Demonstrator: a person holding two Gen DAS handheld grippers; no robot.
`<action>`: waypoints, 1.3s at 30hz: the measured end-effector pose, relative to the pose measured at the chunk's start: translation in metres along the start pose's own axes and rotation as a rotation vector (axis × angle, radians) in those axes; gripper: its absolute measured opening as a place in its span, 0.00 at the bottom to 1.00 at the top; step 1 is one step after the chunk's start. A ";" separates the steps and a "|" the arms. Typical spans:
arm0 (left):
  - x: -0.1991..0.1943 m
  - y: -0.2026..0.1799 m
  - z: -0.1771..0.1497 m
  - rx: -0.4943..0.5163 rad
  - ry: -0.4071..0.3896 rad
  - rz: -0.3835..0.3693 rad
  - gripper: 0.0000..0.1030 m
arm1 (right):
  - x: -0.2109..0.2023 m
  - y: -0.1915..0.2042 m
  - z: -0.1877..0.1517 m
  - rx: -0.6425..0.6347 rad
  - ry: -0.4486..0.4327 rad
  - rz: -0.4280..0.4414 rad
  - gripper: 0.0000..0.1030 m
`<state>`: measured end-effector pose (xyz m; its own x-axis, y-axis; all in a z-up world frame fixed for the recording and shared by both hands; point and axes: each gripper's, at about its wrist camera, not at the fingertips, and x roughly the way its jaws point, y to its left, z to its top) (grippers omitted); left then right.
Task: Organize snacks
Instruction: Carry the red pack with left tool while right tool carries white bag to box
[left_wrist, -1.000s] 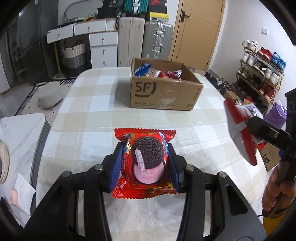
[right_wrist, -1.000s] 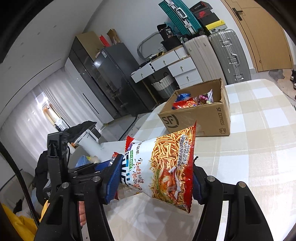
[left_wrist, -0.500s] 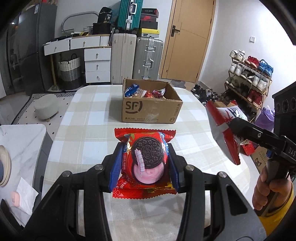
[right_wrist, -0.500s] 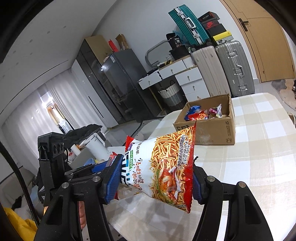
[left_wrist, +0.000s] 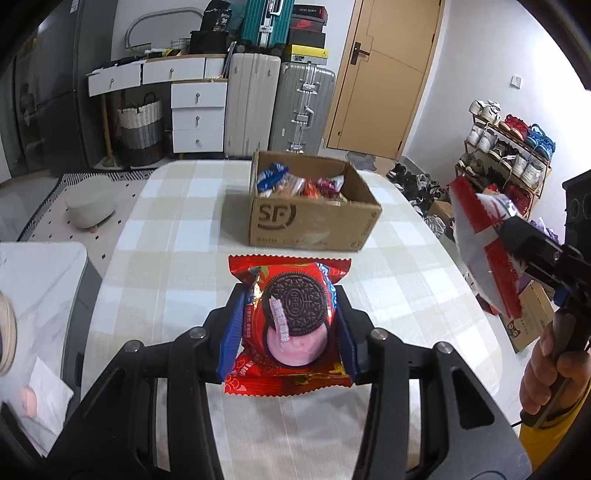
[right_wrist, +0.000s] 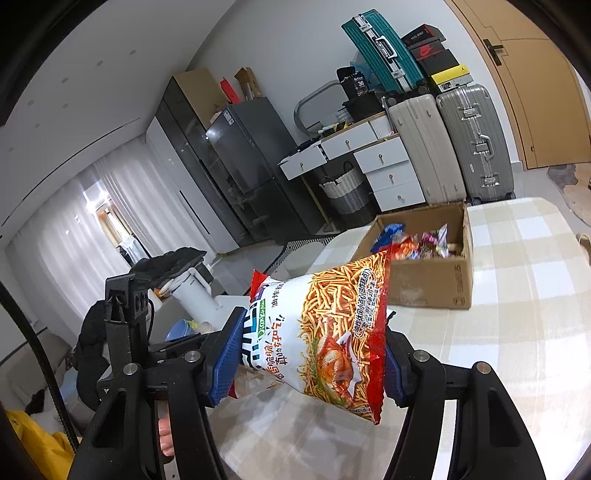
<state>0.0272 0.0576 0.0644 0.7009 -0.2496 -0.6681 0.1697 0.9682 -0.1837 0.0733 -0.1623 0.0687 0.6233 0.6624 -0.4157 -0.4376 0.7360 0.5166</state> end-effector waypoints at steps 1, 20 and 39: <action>0.004 0.000 0.008 0.002 -0.002 -0.002 0.40 | 0.000 -0.001 0.005 0.000 -0.005 0.003 0.63; 0.101 -0.009 0.177 0.084 0.020 -0.001 0.40 | 0.067 -0.043 0.153 -0.042 0.017 -0.048 0.63; 0.282 -0.003 0.208 0.064 0.211 -0.031 0.40 | 0.208 -0.153 0.166 0.002 0.214 -0.205 0.63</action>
<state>0.3681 -0.0123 0.0262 0.5354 -0.2706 -0.8001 0.2377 0.9573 -0.1647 0.3781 -0.1605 0.0274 0.5474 0.5146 -0.6600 -0.3153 0.8573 0.4070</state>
